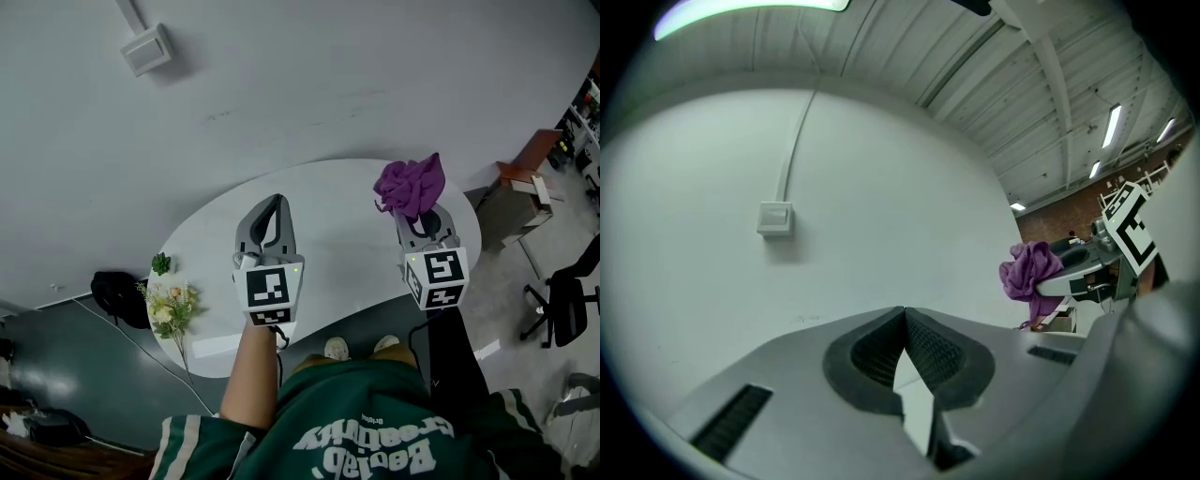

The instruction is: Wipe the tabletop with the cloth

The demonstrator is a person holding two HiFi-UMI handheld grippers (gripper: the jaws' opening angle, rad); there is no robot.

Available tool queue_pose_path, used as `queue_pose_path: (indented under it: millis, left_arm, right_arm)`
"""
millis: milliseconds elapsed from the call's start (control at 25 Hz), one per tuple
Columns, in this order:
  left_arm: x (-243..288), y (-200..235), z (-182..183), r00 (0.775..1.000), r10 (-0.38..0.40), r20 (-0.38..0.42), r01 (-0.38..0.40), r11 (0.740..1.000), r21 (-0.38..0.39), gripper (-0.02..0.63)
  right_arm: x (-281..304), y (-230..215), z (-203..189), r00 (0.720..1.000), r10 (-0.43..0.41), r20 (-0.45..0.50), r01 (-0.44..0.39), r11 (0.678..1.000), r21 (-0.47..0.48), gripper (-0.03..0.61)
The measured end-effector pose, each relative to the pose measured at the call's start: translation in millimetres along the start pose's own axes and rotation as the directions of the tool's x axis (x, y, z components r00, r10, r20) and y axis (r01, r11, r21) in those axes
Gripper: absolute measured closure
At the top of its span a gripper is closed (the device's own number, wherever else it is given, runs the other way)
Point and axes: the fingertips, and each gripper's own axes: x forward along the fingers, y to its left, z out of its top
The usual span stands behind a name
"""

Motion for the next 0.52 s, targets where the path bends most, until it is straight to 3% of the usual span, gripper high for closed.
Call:
queue_pose_path:
  millis: [520]
  left_arm:
    - [0.9,-5.3,-2.2,1.0,0.019,0.0,-0.019,1.0,0.007,0.612]
  right_arm:
    - [-0.8,-6.7,0.1,1.0,-0.002,0.008,0.002,1.0,-0.002,0.479]
